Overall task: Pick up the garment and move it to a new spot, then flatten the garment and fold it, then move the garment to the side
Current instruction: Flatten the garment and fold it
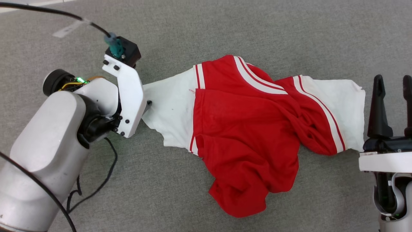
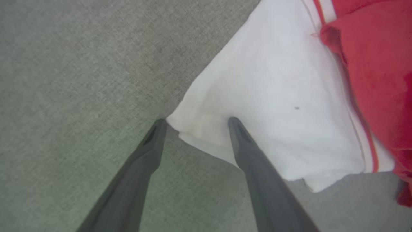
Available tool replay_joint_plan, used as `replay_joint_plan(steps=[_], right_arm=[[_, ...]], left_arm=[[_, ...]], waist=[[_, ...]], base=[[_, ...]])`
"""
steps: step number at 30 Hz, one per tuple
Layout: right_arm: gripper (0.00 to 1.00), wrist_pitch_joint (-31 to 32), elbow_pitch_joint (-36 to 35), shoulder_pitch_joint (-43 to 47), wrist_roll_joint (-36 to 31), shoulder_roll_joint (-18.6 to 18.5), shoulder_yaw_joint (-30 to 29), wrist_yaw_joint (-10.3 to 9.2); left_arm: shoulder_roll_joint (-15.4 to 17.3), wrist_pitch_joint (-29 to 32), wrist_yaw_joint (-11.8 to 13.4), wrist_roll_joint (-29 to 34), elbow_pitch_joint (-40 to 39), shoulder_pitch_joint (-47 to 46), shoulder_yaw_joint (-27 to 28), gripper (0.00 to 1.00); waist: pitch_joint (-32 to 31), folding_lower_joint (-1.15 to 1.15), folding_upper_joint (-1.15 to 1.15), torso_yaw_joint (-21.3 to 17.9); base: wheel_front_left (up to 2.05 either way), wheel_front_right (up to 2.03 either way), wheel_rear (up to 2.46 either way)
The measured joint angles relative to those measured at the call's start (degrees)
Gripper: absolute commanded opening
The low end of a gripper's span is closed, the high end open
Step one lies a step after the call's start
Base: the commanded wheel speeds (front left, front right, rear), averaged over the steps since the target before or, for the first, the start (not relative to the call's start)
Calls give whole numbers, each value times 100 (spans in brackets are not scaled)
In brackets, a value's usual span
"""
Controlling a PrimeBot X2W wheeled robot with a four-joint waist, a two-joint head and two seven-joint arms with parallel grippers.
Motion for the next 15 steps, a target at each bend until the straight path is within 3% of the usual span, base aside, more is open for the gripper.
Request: replay_joint_plan(steps=[6, 7, 8, 9, 15], right_arm=[[100, -40, 101, -101, -49, 54, 131, 0], [100, -45, 113, -110, -70, 70, 145, 0], [100, -46, 123, -119, -88, 81, 153, 0], [100, -48, 132, -129, -89, 89, 163, 0], [100, -70, 193, -151, -133, 74, 181, 0]], left_arm=[[70, 91, -1, 300, 246, -276, -452, 100], [78, 98, -2, 299, 268, -316, -493, 93], [87, 89, -7, 296, 274, -324, -537, 35], [94, 60, -7, 267, 276, -324, -572, 0], [267, -387, -8, 67, 154, -90, -582, 0]], waist=[[189, 0, 0, 10], [210, 0, 0, 17], [226, 0, 0, 25], [237, 0, 0, 35], [167, 0, 0, 125]], base=[[0, 0, 0], [0, 0, 0], [0, 0, 0], [0, 0, 0], [0, 0, 0]])
